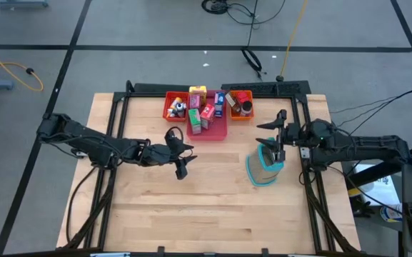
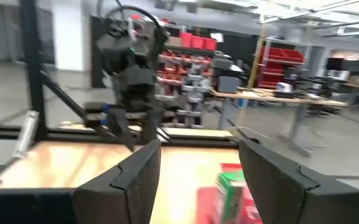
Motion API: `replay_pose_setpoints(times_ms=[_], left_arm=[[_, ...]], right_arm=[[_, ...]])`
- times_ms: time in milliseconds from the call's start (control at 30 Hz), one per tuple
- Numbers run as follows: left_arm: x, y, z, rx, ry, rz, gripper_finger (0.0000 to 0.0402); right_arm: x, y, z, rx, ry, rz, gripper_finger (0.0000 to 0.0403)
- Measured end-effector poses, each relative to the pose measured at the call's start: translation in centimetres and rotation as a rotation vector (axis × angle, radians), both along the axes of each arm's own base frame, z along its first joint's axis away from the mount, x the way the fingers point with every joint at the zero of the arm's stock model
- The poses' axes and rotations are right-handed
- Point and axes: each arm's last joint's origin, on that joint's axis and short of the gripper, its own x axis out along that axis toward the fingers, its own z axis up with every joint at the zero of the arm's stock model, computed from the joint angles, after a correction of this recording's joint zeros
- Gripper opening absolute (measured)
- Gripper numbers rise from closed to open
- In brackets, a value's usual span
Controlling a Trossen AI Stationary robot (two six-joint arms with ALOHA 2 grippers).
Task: Pick & Place Kitchen Items
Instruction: Return to Home Position
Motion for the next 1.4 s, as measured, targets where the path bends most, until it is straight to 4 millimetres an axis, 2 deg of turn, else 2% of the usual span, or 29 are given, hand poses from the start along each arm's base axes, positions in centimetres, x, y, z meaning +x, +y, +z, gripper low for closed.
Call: replay_pose_setpoints(times_ms=[133, 300, 767, 1067, 1267, 1400], left_arm=[[0.0, 0.0, -0.1, 0.000, 0.007, 0.000, 0.0184], [-0.2, 0.0, -0.3, 0.001, 0.030, 0.003, 0.0184], [-0.2, 0.0, -0.3, -0.007, 0.033, 0.009, 0.0184], [-0.2, 0.1, -0.3, -0.006, 0.034, 0.009, 0.0184], [-0.2, 0.1, -0.3, -0.007, 0.032, 0.009, 0.0184], [-0.2, 0.1, -0.3, -0.008, 0.032, 0.009, 0.0184]], right_arm=[[-0.5, 0.3, 0.0, -0.031, 0.017, -0.054, 0.0206], [-2.1, 0.5, 0.3, -0.051, 0.000, -0.105, 0.0198], [-5.3, 0.6, -0.4, -0.025, 0.051, -0.104, 0.0191], [-7.4, 0.7, -1.5, 0.035, 0.110, -0.099, 0.0182], [-8.7, 0.7, -1.8, 0.038, 0.091, -0.128, 0.0168], [-8.8, 0.6, -2.5, 0.080, 0.063, -0.145, 0.0161]])
